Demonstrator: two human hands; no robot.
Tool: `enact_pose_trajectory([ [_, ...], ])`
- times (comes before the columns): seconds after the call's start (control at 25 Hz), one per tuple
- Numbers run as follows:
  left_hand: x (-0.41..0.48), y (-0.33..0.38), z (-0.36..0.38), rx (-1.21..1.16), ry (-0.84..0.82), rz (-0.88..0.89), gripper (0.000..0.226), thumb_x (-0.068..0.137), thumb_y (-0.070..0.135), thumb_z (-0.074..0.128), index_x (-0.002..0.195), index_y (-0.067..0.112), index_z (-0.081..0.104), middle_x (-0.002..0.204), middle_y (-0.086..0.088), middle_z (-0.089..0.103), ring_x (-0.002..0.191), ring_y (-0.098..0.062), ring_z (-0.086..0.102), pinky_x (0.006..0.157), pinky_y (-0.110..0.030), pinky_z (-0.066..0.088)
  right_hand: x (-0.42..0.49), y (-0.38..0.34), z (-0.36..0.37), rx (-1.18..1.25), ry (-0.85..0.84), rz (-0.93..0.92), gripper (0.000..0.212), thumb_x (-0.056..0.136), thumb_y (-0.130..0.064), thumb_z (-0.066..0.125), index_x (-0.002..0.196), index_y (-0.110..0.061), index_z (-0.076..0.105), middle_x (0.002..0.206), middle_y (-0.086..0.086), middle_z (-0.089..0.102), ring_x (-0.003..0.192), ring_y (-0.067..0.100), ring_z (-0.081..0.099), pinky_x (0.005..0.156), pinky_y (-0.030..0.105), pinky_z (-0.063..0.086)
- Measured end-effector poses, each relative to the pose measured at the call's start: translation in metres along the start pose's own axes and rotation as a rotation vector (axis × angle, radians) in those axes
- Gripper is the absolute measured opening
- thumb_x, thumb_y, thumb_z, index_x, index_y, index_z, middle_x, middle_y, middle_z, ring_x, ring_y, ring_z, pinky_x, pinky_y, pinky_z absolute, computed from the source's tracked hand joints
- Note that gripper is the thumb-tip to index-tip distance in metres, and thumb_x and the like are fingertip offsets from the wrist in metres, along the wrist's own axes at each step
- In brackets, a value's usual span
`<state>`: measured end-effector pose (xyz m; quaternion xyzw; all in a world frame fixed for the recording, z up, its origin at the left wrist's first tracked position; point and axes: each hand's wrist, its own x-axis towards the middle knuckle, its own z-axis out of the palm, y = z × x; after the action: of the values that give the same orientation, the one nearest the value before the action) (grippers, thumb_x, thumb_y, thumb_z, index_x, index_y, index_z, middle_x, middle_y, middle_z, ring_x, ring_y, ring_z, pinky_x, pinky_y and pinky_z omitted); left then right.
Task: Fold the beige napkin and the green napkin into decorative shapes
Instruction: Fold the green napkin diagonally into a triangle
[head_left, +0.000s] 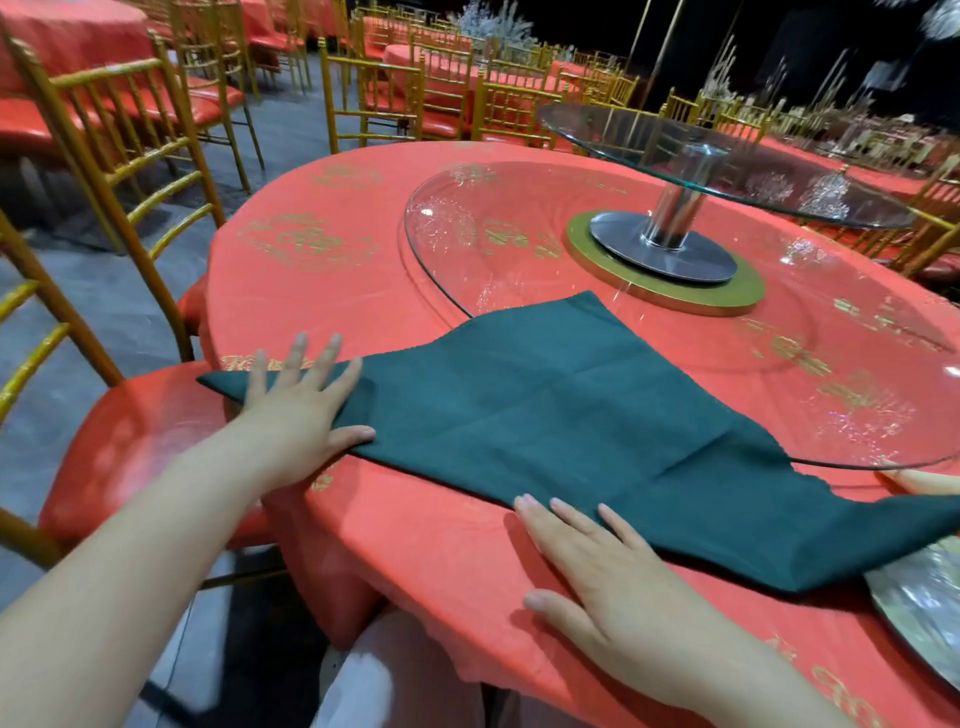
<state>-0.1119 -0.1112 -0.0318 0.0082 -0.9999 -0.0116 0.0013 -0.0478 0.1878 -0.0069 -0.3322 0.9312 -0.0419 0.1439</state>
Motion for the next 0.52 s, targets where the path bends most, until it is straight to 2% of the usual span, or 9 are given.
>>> enact_pose_trajectory([
  [0.04, -0.002, 0.016, 0.006, -0.195, 0.146, 0.243, 0.057, 0.095, 0.043, 0.034, 0.142, 0.03, 0.005, 0.156, -0.003, 0.006, 0.143, -0.028, 0.006, 0.115, -0.038, 0.008, 0.002, -0.002, -0.001, -0.007, 0.032, -0.005, 0.082, 0.066, -0.07, -0.005, 0.142, -0.039, -0.014, 0.147, -0.028, -0.016, 0.138, -0.005, -0.014, 0.114, 0.028, -0.011],
  [0.08, -0.009, 0.037, 0.006, -0.444, 0.179, 0.441, 0.049, 0.093, 0.033, 0.037, 0.14, 0.03, 0.024, 0.152, 0.003, 0.023, 0.14, -0.022, 0.019, 0.113, -0.027, 0.015, 0.003, -0.001, 0.001, -0.013, 0.049, -0.007, 0.084, 0.068, -0.069, -0.005, 0.145, -0.037, -0.009, 0.15, -0.025, -0.011, 0.139, -0.004, -0.011, 0.113, 0.027, -0.012],
  [0.12, -0.017, 0.056, 0.008, -0.591, 0.128, 0.573, 0.045, 0.09, 0.034, 0.037, 0.135, 0.03, 0.041, 0.145, 0.011, 0.036, 0.135, -0.013, 0.031, 0.109, -0.017, 0.021, 0.004, 0.001, 0.001, -0.013, 0.075, -0.008, 0.083, 0.07, -0.069, -0.004, 0.146, -0.035, -0.005, 0.152, -0.023, -0.006, 0.14, -0.003, -0.008, 0.112, 0.026, -0.013],
  [0.16, -0.023, 0.068, 0.011, -0.595, 0.095, 0.652, 0.043, 0.088, 0.039, 0.037, 0.126, 0.027, 0.054, 0.136, 0.015, 0.046, 0.128, -0.004, 0.037, 0.104, -0.012, 0.025, 0.004, 0.004, 0.001, -0.008, 0.098, -0.007, 0.081, 0.074, -0.069, -0.001, 0.147, -0.035, 0.0, 0.153, -0.021, -0.003, 0.14, -0.002, -0.005, 0.111, 0.024, -0.013],
  [0.2, -0.024, 0.073, 0.014, -0.525, 0.124, 0.689, 0.043, 0.085, 0.044, 0.039, 0.117, 0.024, 0.061, 0.128, 0.014, 0.055, 0.122, -0.001, 0.042, 0.1, -0.012, 0.028, 0.003, 0.011, 0.0, -0.013, 0.125, 0.002, 0.074, 0.08, -0.069, 0.003, 0.147, -0.036, 0.003, 0.154, -0.02, -0.001, 0.141, -0.002, -0.003, 0.11, 0.023, -0.012],
  [0.28, -0.02, 0.069, 0.019, -0.431, 0.238, 0.719, 0.045, 0.086, 0.052, 0.041, 0.101, 0.02, 0.069, 0.113, 0.007, 0.067, 0.105, -0.005, 0.058, 0.089, -0.015, 0.038, -0.005, 0.034, 0.001, -0.028, 0.177, 0.058, 0.06, 0.089, -0.059, 0.01, 0.146, -0.039, 0.01, 0.154, -0.02, 0.003, 0.141, -0.001, 0.001, 0.108, 0.02, -0.008],
  [0.4, -0.01, 0.05, 0.016, -0.322, 0.309, 0.742, 0.055, 0.095, 0.05, 0.027, 0.093, 0.018, 0.072, 0.103, 0.0, 0.07, 0.09, -0.015, 0.066, 0.078, -0.021, 0.047, -0.022, 0.07, 0.01, -0.019, 0.245, 0.149, 0.066, 0.081, -0.057, 0.006, 0.143, -0.04, 0.021, 0.153, -0.02, 0.013, 0.141, 0.0, 0.011, 0.109, 0.019, 0.003],
  [0.44, -0.009, 0.047, 0.016, -0.281, 0.307, 0.758, 0.053, 0.096, 0.047, 0.027, 0.094, 0.017, 0.072, 0.101, -0.002, 0.068, 0.087, -0.017, 0.064, 0.073, -0.024, 0.049, -0.025, 0.077, 0.013, 0.0, 0.269, 0.172, 0.068, 0.08, -0.057, 0.006, 0.142, -0.039, 0.028, 0.151, -0.018, 0.019, 0.139, 0.002, 0.019, 0.11, 0.02, 0.01],
  [0.52, -0.007, 0.045, 0.013, -0.223, 0.315, 0.807, 0.048, 0.097, 0.041, 0.028, 0.097, 0.018, 0.07, 0.091, -0.002, 0.061, 0.08, -0.014, 0.053, 0.062, -0.028, 0.049, -0.028, 0.085, 0.019, -0.048, 0.341, 0.161, 0.058, 0.085, -0.048, 0.02, 0.133, -0.031, 0.048, 0.141, -0.012, 0.044, 0.128, 0.007, 0.045, 0.103, 0.025, 0.034],
])
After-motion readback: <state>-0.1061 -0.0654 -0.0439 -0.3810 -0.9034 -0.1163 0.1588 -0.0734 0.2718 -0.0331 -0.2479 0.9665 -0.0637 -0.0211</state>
